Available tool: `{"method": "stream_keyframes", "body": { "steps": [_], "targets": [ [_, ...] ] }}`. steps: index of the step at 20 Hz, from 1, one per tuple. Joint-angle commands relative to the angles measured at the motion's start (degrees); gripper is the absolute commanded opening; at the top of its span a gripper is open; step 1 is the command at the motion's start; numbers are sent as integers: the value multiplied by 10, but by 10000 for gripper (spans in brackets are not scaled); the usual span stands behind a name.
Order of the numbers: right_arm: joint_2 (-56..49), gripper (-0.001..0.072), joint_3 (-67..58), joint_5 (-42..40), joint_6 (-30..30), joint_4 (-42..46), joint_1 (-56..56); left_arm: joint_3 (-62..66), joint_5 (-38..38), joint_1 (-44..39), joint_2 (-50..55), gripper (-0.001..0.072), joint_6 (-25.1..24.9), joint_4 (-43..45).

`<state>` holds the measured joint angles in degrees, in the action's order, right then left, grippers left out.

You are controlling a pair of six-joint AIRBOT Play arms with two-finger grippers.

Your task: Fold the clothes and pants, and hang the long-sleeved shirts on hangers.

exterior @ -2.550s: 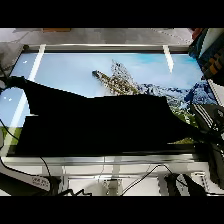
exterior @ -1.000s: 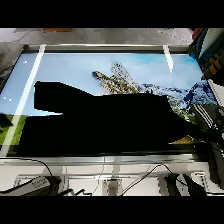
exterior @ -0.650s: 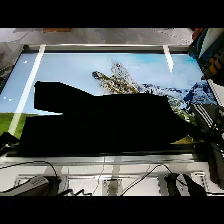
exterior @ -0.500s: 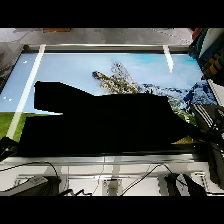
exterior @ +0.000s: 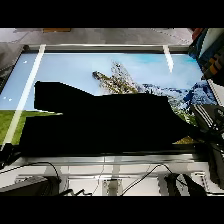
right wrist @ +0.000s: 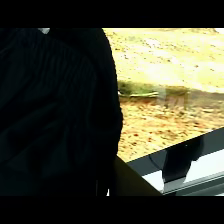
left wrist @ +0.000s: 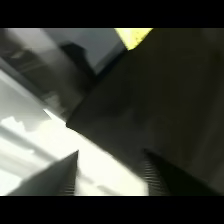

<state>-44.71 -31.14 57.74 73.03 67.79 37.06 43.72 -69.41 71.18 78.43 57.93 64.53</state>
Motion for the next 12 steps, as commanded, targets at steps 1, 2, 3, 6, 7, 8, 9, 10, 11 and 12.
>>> {"method": "stream_keyframes", "body": {
  "steps": [1, 2, 3, 6, 7, 8, 9, 10, 11, 12],
  "targets": [
    [1, 21, -3, 25, 0, 0, 0, -3, 28, 2, 25, 43, -50, -106],
    [1, 20, -9, 47, 0, 0, 0, -2, 26, 2, 24, 13, -81, -156],
    [1, 21, -20, 73, 0, 0, 0, 0, 18, 2, 21, 13, -103, -210],
    [1, 21, -69, 159, 0, 5, 0, 24, -14, 2, -9, 12, -124, -274],
    [1, 20, -89, 188, 0, 11, 0, 34, -17, 3, -29, 12, -124, -268],
    [2, 20, -111, 219, 0, 19, 0, 40, -14, 5, -53, 12, -126, -264],
    [5, 20, -131, 245, 0, 26, 1, 44, -13, 8, -76, 11, -136, -264],
    [12, 20, -150, 264, 0, 31, 1, 46, -6, 10, -100, 12, -137, -264],
    [23, 20, -166, 275, 0, 37, 1, 46, 5, 14, -125, 12, -137, -264],
    [36, 21, -181, 285, 0, 42, 1, 46, 14, 17, -149, 12, -136, -261]
  ]
}}
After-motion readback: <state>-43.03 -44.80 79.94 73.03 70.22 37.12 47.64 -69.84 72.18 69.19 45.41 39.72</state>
